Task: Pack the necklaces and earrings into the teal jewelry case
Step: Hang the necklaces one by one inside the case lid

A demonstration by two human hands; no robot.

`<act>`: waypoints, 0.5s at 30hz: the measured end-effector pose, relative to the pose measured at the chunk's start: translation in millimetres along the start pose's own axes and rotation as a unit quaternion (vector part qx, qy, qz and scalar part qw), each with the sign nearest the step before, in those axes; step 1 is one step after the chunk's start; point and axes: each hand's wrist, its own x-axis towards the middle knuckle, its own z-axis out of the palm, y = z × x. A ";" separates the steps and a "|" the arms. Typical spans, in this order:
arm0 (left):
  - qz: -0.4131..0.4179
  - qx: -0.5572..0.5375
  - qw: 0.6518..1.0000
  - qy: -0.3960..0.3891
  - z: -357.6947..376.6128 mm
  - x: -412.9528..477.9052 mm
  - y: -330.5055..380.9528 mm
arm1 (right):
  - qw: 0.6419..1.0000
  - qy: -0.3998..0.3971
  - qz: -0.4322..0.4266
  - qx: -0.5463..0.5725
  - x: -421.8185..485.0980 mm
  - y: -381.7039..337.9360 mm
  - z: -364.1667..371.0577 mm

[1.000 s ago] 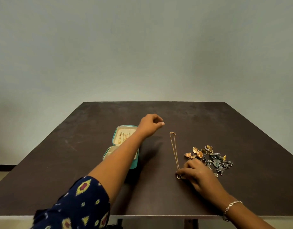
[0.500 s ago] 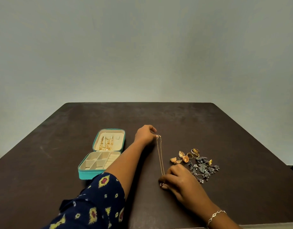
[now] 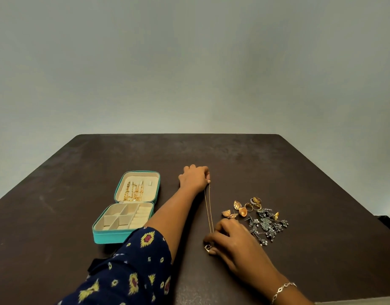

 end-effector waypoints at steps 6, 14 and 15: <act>-0.017 0.009 0.999 -0.026 -2.5 -2.2 0.9 | 1.000 -0.019 0.013 0.006 0.3 0.9 2.8; -0.060 -0.291 0.955 0.019 -14.1 -9.5 -2.8 | 0.999 0.026 -0.024 0.036 0.2 -2.4 -1.2; -0.066 -0.322 0.944 0.024 -16.1 -10.4 -2.5 | 0.998 0.038 -0.032 0.042 0.0 -3.8 -3.3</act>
